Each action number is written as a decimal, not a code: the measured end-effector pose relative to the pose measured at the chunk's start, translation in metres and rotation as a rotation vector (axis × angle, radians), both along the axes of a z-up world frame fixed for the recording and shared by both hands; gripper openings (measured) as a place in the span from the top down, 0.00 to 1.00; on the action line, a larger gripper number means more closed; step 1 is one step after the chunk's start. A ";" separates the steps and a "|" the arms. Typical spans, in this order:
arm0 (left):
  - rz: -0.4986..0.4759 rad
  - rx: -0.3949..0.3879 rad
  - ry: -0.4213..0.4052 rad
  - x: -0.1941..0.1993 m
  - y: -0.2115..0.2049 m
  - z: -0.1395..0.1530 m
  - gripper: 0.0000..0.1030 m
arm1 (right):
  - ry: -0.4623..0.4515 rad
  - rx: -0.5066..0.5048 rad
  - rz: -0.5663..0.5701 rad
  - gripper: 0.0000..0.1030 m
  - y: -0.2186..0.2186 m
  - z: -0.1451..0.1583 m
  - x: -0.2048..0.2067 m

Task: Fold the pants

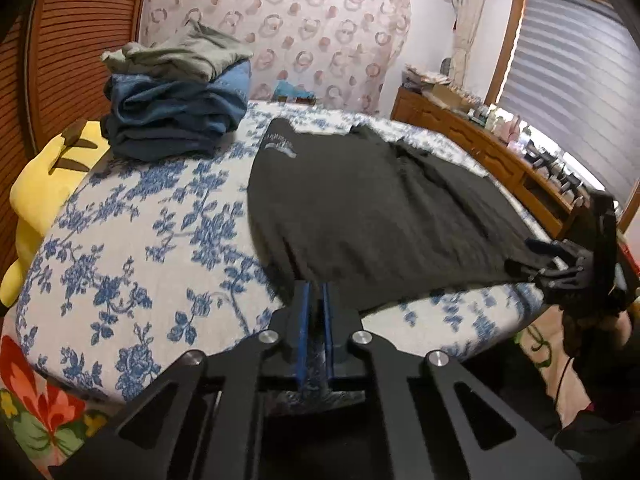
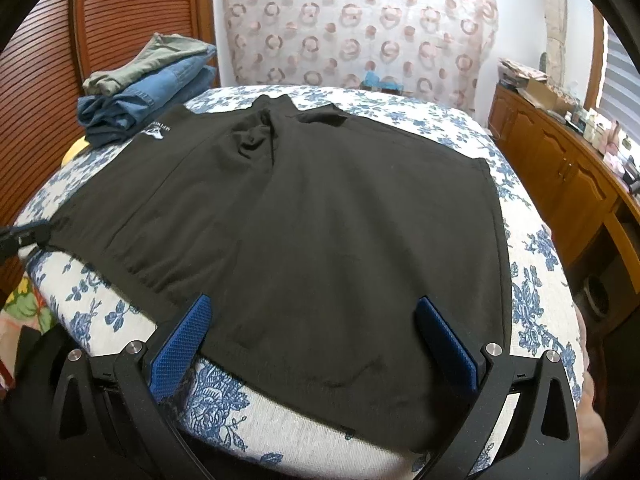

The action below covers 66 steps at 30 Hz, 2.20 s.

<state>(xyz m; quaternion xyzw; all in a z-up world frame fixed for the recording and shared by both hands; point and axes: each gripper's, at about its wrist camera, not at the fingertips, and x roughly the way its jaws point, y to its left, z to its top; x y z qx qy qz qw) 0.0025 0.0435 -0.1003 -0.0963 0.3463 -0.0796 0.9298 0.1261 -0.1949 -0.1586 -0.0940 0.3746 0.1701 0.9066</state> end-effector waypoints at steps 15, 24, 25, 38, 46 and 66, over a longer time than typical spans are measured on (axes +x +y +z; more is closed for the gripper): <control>-0.131 0.009 -0.096 0.024 -0.037 0.043 1.00 | -0.026 0.014 0.004 0.39 -0.005 0.009 -0.008; -0.272 0.014 -0.130 0.061 -0.085 0.065 1.00 | -0.044 0.033 -0.037 0.48 -0.024 0.017 -0.007; -0.283 0.022 -0.133 0.067 -0.091 0.067 1.00 | -0.048 0.034 -0.042 0.48 -0.027 0.018 -0.008; -0.392 -0.014 -0.091 0.096 -0.141 0.071 0.97 | -0.063 0.057 -0.088 0.50 -0.057 0.024 -0.013; -0.297 0.041 -0.055 0.097 -0.115 0.058 0.77 | -0.051 0.064 -0.083 0.50 -0.056 0.019 -0.012; -0.173 0.103 0.031 0.077 -0.044 0.024 0.42 | -0.072 0.091 0.000 0.56 -0.011 0.033 -0.002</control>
